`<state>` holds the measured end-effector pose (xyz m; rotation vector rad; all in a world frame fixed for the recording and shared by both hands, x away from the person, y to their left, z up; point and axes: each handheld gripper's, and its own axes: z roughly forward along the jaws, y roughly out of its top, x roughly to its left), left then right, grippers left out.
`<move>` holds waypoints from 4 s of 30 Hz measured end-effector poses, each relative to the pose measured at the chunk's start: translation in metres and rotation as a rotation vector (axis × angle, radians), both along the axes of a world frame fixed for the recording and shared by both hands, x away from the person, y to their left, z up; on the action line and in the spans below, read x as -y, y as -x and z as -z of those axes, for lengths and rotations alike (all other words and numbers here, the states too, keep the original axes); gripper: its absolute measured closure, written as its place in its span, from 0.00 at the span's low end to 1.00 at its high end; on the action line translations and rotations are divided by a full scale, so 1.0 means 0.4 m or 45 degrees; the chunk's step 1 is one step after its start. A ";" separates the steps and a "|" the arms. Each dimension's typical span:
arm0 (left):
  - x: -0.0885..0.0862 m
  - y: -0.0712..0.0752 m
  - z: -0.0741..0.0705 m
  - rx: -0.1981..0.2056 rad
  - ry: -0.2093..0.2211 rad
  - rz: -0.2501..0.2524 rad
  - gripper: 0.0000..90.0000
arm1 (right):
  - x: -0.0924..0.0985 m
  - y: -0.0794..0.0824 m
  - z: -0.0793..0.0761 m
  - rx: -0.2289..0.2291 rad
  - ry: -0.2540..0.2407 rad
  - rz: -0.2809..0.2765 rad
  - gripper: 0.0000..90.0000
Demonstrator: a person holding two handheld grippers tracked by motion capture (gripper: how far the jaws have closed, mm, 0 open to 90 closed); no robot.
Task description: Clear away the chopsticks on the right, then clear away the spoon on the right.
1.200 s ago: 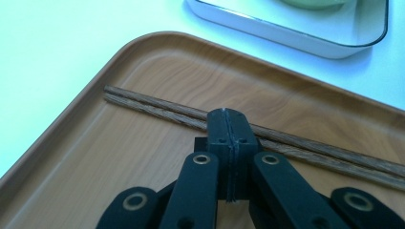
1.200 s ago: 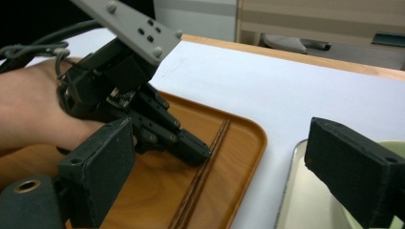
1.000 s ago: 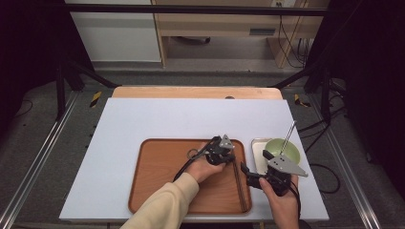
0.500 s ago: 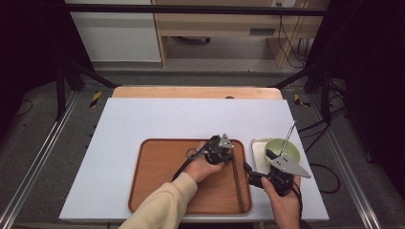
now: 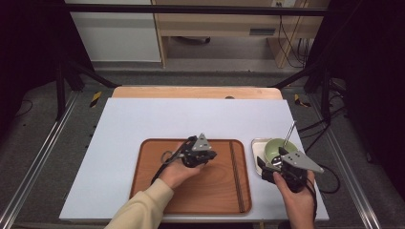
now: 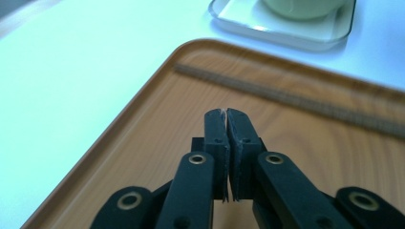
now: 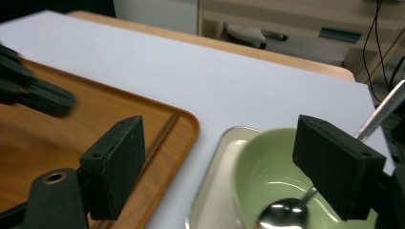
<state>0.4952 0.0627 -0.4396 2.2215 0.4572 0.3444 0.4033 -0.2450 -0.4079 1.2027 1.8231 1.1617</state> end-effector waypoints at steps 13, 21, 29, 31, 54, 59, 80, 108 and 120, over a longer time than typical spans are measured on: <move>-0.229 0.078 -0.009 0.135 0.122 -0.181 0.68 | 0.128 -0.089 -0.056 -0.192 0.163 0.105 0.27; -0.312 0.051 -0.013 0.122 0.174 -0.241 0.54 | 0.198 -0.156 -0.026 -0.288 0.111 0.139 0.32; -0.365 0.043 -0.011 0.118 0.219 -0.281 0.28 | 0.234 -0.196 -0.016 -0.324 0.067 0.128 0.31; -0.379 0.046 -0.013 0.118 0.245 -0.287 0.22 | 0.241 -0.203 -0.016 -0.342 0.054 0.117 0.29; -0.500 0.064 -0.014 0.127 0.344 -0.409 0.13 | 0.281 -0.272 0.003 -0.457 0.011 0.047 0.37; -0.507 0.067 -0.019 0.144 0.360 -0.421 0.14 | 0.287 -0.288 0.013 -0.482 0.002 0.042 0.36; -0.502 0.070 -0.018 0.134 0.361 -0.398 0.14 | 0.282 -0.339 0.031 -0.502 -0.089 -0.047 0.52; -0.517 0.069 -0.020 0.147 0.362 -0.426 0.15 | 0.256 -0.308 -0.090 -0.227 -0.213 -0.147 0.99; -0.523 0.068 -0.021 0.151 0.375 -0.425 0.15 | 0.200 -0.260 -0.248 0.020 -0.174 -0.189 0.99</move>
